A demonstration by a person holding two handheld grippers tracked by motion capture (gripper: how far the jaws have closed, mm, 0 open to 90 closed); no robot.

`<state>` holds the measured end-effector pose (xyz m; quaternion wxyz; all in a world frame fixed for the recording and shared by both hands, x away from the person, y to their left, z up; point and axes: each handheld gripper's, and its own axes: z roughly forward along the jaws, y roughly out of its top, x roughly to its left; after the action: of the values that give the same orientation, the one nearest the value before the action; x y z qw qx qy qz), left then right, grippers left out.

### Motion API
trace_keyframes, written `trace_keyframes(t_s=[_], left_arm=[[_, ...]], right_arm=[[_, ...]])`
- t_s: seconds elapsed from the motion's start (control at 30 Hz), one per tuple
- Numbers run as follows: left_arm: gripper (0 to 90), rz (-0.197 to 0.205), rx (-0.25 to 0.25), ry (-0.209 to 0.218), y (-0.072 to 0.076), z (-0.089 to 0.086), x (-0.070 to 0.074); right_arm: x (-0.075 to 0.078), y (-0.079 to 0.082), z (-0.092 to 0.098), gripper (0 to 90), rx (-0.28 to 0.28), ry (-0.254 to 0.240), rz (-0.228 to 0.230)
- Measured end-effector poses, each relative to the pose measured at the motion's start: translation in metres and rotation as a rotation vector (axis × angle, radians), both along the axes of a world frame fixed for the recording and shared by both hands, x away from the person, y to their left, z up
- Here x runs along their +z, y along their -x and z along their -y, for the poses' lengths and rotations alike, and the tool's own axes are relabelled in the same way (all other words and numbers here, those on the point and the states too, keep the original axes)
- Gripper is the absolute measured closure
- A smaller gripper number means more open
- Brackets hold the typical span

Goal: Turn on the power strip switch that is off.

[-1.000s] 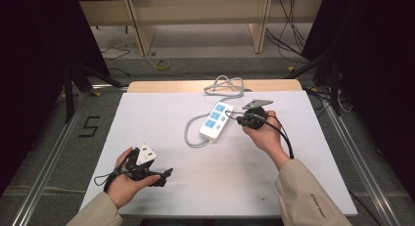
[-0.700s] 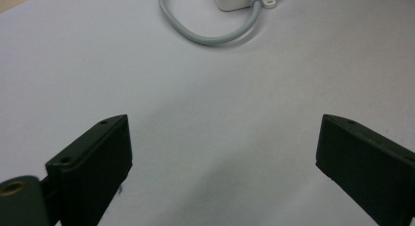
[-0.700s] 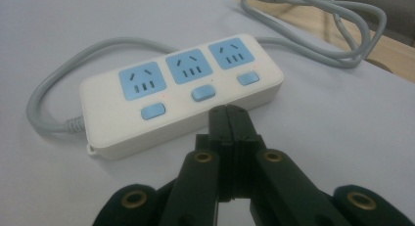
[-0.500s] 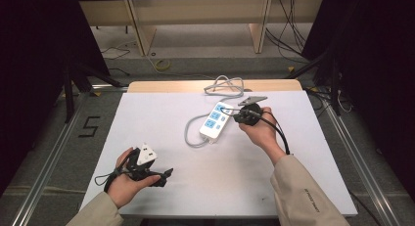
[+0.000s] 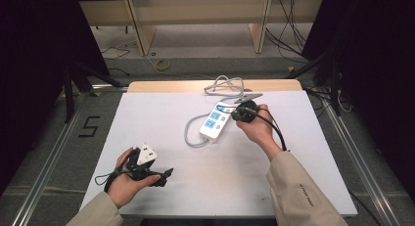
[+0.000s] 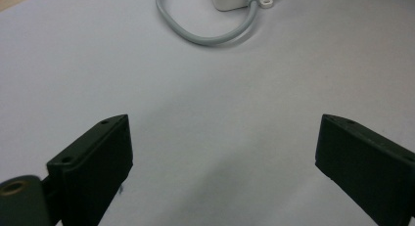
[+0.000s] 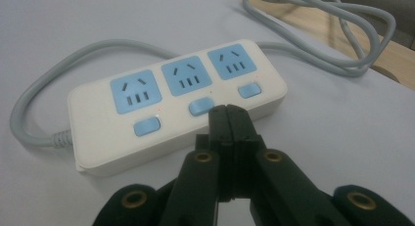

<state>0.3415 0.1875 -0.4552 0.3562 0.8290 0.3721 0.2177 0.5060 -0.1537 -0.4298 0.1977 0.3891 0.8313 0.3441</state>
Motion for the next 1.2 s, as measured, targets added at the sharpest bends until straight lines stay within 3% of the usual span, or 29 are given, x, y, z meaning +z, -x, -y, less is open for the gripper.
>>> trace_keyframes(t_s=[1.2], left_arm=[[6.7,-0.003,-0.005,0.001,0.000,0.001,0.000]], right_arm=[[-0.002,-0.027,-0.021,90.0,0.003,0.036,-0.051]])
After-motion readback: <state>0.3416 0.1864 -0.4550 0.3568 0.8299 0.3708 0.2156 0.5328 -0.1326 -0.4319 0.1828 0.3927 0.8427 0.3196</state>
